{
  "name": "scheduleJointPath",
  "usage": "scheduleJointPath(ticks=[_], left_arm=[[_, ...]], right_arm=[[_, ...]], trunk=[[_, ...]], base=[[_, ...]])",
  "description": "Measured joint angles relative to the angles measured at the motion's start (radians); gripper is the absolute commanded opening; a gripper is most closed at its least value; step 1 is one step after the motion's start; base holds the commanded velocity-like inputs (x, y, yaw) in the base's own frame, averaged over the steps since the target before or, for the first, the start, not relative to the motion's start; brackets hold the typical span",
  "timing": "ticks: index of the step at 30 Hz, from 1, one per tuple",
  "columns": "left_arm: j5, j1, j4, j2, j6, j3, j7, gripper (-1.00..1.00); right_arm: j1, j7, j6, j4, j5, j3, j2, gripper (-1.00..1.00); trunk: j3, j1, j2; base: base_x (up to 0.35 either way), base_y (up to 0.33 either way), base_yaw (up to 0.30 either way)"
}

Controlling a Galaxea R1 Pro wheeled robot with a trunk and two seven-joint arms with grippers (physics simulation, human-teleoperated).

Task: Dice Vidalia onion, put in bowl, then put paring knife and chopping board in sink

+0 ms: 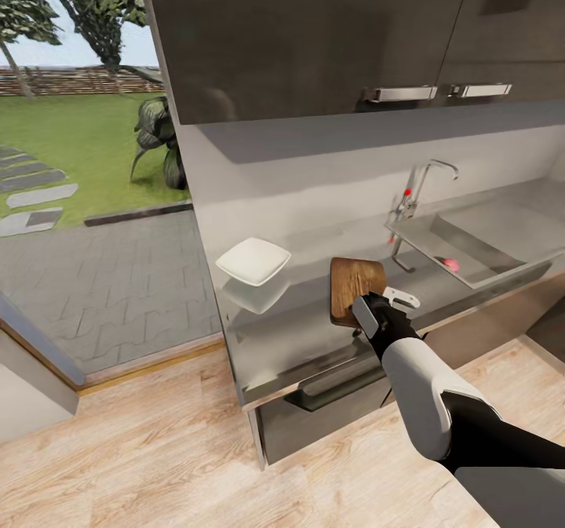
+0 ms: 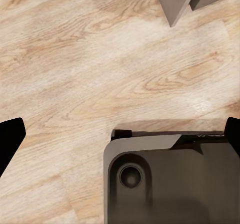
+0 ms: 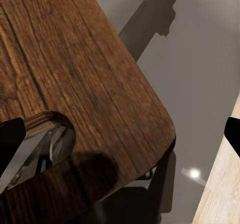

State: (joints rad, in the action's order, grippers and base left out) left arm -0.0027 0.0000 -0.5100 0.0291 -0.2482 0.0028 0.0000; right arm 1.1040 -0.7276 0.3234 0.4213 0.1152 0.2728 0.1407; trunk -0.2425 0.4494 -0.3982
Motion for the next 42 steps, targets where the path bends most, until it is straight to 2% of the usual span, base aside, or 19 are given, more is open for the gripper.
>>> scheduleJointPath(ticks=[42], left_arm=[[0.0, 0.0, 0.001, 0.0, 0.0, 0.0, 0.0, 1.0]], right_arm=[[0.001, 0.001, 0.0, 0.014, -0.011, -0.004, 0.001, 1.0]], trunk=[[-0.041, 0.0, 0.0]], base=[[0.0, 0.0, 0.0]])
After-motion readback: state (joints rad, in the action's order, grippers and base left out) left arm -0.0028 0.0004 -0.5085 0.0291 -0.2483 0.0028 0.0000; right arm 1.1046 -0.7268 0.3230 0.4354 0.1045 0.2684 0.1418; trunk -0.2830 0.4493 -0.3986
